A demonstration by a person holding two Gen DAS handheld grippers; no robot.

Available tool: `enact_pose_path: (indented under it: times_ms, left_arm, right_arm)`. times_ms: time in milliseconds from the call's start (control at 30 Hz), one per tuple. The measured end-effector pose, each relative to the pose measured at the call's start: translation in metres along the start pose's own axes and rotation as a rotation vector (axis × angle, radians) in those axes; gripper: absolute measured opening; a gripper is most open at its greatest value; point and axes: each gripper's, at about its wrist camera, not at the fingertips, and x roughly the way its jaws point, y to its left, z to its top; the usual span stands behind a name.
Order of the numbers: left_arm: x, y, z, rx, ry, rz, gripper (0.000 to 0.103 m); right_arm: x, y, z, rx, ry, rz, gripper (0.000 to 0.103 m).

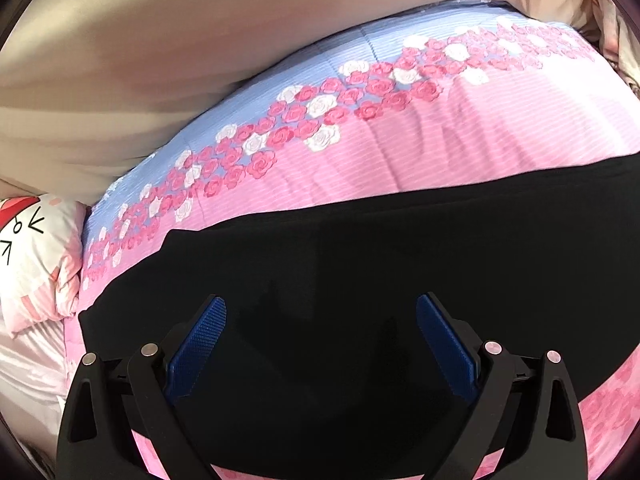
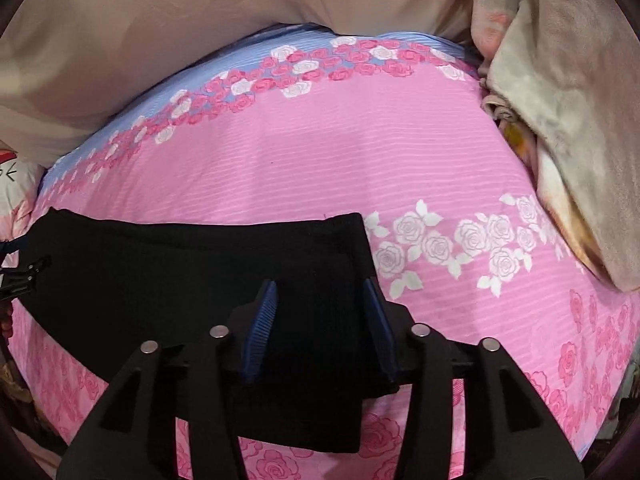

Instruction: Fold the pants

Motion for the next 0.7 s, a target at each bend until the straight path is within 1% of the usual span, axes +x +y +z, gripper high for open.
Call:
enact_pose_path:
  times_ms: [33, 67, 100, 133, 167, 233, 367, 400, 433, 467, 500, 533, 567, 600, 633, 667, 700]
  left_arm:
    - [-0.001, -0.002, 0.000, -0.007, 0.002, 0.005, 0.095]
    - [-0.002, -0.003, 0.000, -0.012, 0.006, 0.006, 0.095]
    - [-0.003, -0.004, 0.000, -0.017, 0.011, 0.009, 0.095]
    - [-0.005, -0.006, -0.001, -0.021, 0.016, 0.012, 0.095]
    - [-0.007, -0.008, -0.001, -0.023, 0.018, 0.012, 0.095]
    - [-0.011, -0.011, -0.002, -0.023, 0.016, 0.024, 0.095]
    - [-0.018, -0.011, -0.003, -0.032, 0.000, 0.044, 0.095]
    - [-0.017, -0.011, -0.003, -0.037, 0.002, 0.046, 0.095]
    - [-0.014, -0.011, -0.003, -0.042, 0.008, 0.052, 0.095]
    - [-0.010, -0.012, -0.004, -0.044, 0.017, 0.056, 0.095]
    - [-0.004, -0.013, -0.004, -0.045, 0.029, 0.063, 0.095]
    - [0.001, -0.015, -0.005, -0.047, 0.039, 0.068, 0.095]
    - [0.004, -0.016, -0.006, -0.047, 0.044, 0.069, 0.095]
    - [0.008, -0.017, -0.008, -0.045, 0.050, 0.081, 0.095]
    - [0.010, -0.017, -0.008, -0.046, 0.053, 0.084, 0.095]
    - [0.013, -0.017, -0.009, -0.050, 0.055, 0.082, 0.095]
    - [0.016, -0.016, -0.009, -0.055, 0.056, 0.084, 0.095]
  right_arm:
    - [0.005, 0.000, -0.001, -0.012, 0.014, 0.004, 0.045]
    - [0.009, -0.001, -0.001, -0.023, 0.027, -0.010, 0.044]
    - [0.012, -0.003, -0.004, -0.032, 0.039, -0.003, 0.040]
    - [0.014, -0.002, -0.005, -0.049, 0.025, 0.007, 0.028]
    - [0.013, -0.001, -0.005, -0.063, 0.015, 0.008, 0.013]
    - [0.005, 0.005, -0.001, -0.104, -0.009, 0.018, 0.010]
    - [-0.031, 0.014, 0.022, -0.162, -0.144, 0.037, 0.009]
    - [-0.031, 0.013, 0.028, -0.162, -0.153, 0.041, 0.010]
    - [-0.018, 0.008, 0.031, -0.162, -0.112, 0.039, 0.010]
    - [0.002, 0.003, 0.029, -0.161, -0.038, 0.034, 0.013]
    - [0.022, -0.002, 0.024, -0.168, 0.039, 0.007, 0.014]
    - [0.026, -0.006, 0.018, -0.159, 0.018, 0.014, 0.023]
    - [0.019, -0.008, 0.020, -0.121, 0.004, 0.007, 0.028]
    - [0.008, -0.007, 0.023, -0.086, -0.013, -0.023, 0.030]
    - [-0.004, -0.003, 0.023, -0.079, -0.056, -0.025, 0.030]
    - [-0.020, 0.005, 0.022, -0.084, -0.115, 0.014, 0.030]
    - [-0.028, 0.017, 0.022, -0.091, -0.130, 0.067, 0.030]
